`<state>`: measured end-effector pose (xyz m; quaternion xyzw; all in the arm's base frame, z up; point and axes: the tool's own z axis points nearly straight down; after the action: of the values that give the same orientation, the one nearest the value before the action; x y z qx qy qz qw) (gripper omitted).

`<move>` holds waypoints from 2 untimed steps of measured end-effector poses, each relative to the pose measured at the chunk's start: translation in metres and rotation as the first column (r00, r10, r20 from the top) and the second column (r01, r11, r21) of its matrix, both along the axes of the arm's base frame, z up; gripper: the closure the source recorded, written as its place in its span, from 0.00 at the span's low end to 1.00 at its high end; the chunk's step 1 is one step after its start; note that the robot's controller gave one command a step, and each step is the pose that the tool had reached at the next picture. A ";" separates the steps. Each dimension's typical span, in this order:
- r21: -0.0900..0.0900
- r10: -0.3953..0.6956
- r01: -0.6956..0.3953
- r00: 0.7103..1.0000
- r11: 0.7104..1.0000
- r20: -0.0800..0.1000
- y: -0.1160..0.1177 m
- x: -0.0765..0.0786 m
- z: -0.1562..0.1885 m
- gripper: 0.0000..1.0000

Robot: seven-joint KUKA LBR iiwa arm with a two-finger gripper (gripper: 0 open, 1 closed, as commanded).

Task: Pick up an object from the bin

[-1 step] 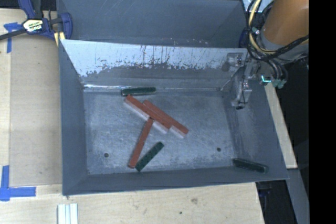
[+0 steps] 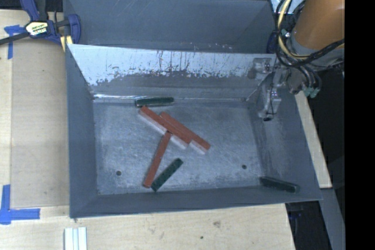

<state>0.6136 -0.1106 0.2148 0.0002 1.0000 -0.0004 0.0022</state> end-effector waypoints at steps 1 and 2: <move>-0.001 0.066 -0.066 0.998 0.998 0.003 0.033 -0.007 -0.065 0.00; 0.003 0.143 -0.143 0.990 0.990 0.000 0.092 -0.032 -0.075 0.00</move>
Offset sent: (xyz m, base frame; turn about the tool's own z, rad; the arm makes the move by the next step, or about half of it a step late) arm -0.0339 0.0883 -0.0760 -0.1385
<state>0.5813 -0.0187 0.1401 -0.0713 0.9975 0.0011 0.0022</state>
